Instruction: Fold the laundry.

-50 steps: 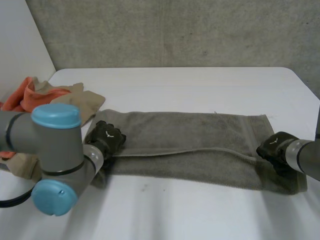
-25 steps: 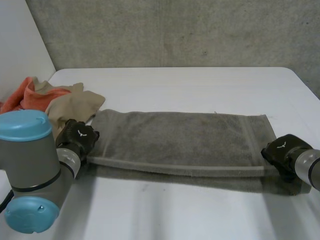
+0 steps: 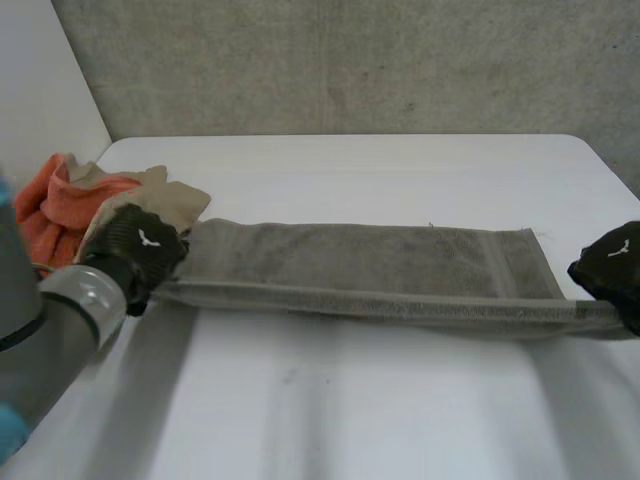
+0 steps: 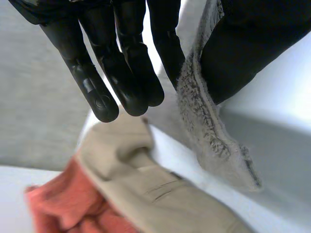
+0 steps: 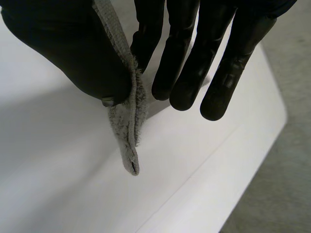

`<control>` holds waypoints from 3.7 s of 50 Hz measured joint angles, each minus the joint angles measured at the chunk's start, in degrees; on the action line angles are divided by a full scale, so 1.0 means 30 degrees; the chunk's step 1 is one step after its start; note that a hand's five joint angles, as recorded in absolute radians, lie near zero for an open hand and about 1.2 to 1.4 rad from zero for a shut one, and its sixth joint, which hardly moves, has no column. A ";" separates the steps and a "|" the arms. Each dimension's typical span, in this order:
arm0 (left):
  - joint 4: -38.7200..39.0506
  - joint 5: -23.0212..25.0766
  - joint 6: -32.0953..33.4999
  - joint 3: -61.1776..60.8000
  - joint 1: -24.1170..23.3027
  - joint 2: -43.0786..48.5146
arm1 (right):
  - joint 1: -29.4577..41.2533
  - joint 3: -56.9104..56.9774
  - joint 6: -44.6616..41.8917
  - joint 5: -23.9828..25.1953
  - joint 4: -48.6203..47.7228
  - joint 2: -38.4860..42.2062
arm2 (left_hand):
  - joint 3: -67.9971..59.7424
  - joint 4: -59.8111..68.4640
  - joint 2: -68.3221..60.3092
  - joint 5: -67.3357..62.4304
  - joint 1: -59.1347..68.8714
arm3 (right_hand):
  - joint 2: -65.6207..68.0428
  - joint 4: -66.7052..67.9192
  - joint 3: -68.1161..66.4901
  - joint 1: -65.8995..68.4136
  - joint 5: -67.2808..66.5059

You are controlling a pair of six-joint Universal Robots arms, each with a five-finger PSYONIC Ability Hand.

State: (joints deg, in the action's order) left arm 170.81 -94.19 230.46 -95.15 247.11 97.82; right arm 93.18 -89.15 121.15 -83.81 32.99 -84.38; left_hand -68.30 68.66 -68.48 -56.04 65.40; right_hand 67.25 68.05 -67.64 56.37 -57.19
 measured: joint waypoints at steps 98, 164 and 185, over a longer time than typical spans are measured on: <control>0.7555 0.0290 -0.0930 0.7013 -0.0863 1.0635 | 0.0863 0.7231 0.1256 -0.0926 -0.6398 1.0686 | -0.0031 0.0089 -0.0037 -0.0114 0.0002 | 0.0105 0.0067 0.0000 0.0056 0.0000; 1.4779 -0.0391 -0.4334 0.0644 -0.2140 0.7359 | -0.3090 -0.0017 0.6193 0.3048 -1.1940 0.9743 | 1.8755 -1.8973 1.8970 1.7760 -1.8212 | -0.0490 -0.0177 0.0185 -0.5585 0.0676; 1.4260 -0.0388 -0.4357 -0.0829 -0.1501 0.4845 | -0.6421 0.1856 0.0741 0.2313 -1.3213 0.6889 | 1.8755 -1.8973 1.8970 1.7760 -1.8212 | 0.0075 0.0041 0.0047 -0.5585 -0.0002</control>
State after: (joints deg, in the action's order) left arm 213.59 -95.35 217.39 -97.64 242.61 112.36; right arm 73.92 -83.58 123.38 -76.87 -6.65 -63.72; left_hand -12.04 11.74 -11.57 -2.76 10.76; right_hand 67.48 68.18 -67.49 39.62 -57.19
